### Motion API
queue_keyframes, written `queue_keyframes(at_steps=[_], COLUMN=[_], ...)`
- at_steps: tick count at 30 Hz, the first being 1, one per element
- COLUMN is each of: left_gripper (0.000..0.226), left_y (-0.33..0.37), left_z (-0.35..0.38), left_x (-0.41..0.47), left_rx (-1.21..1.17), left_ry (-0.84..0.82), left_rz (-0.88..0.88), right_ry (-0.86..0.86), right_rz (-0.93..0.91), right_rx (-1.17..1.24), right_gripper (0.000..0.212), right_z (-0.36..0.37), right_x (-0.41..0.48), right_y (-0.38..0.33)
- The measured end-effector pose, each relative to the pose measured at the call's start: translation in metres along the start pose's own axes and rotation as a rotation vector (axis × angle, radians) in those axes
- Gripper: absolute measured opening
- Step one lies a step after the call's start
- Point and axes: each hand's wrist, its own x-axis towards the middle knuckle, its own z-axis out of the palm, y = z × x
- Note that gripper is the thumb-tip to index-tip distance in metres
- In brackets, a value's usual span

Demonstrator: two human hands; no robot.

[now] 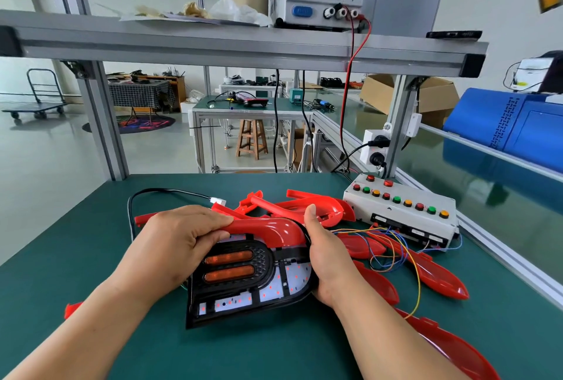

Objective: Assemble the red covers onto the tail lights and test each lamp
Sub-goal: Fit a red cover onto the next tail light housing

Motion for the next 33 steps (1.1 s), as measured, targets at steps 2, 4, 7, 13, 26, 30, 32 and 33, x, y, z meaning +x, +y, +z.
queue_keyframes(at_steps=[2, 4, 7, 13, 26, 30, 32, 33], left_gripper=[0.026, 0.027, 0.026, 0.025, 0.021, 0.023, 0.023, 0.023], left_y=[-0.003, -0.004, -0.003, -0.004, -0.004, -0.009, -0.010, -0.009], left_z=[-0.002, -0.003, 0.002, 0.006, 0.007, 0.004, 0.003, 0.003], left_x=[0.001, 0.001, 0.001, 0.002, -0.001, 0.000, 0.000, -0.001], left_rx=[-0.009, -0.027, -0.041, -0.045, -0.005, -0.039, -0.049, -0.057], left_ry=[0.015, 0.016, -0.008, -0.007, -0.035, -0.089, -0.095, -0.089], left_rz=[-0.005, 0.004, 0.017, 0.000, -0.040, -0.058, -0.066, -0.066], right_ry=[-0.007, -0.006, -0.001, -0.033, -0.198, -0.196, -0.196, -0.196], right_rz=[-0.003, -0.008, -0.011, -0.019, -0.167, -0.148, -0.151, -0.151], right_rx=[0.001, 0.000, -0.010, -0.028, -0.014, -0.013, -0.010, -0.005], right_gripper=[0.068, 0.068, 0.066, 0.063, 0.049, 0.065, 0.068, 0.067], right_z=[0.000, 0.000, 0.001, 0.000, -0.003, -0.001, 0.000, 0.000], right_x=[0.000, -0.001, -0.002, -0.004, -0.005, -0.008, -0.009, -0.009], right_y=[0.000, 0.000, -0.002, -0.003, 0.003, 0.000, 0.000, 0.001])
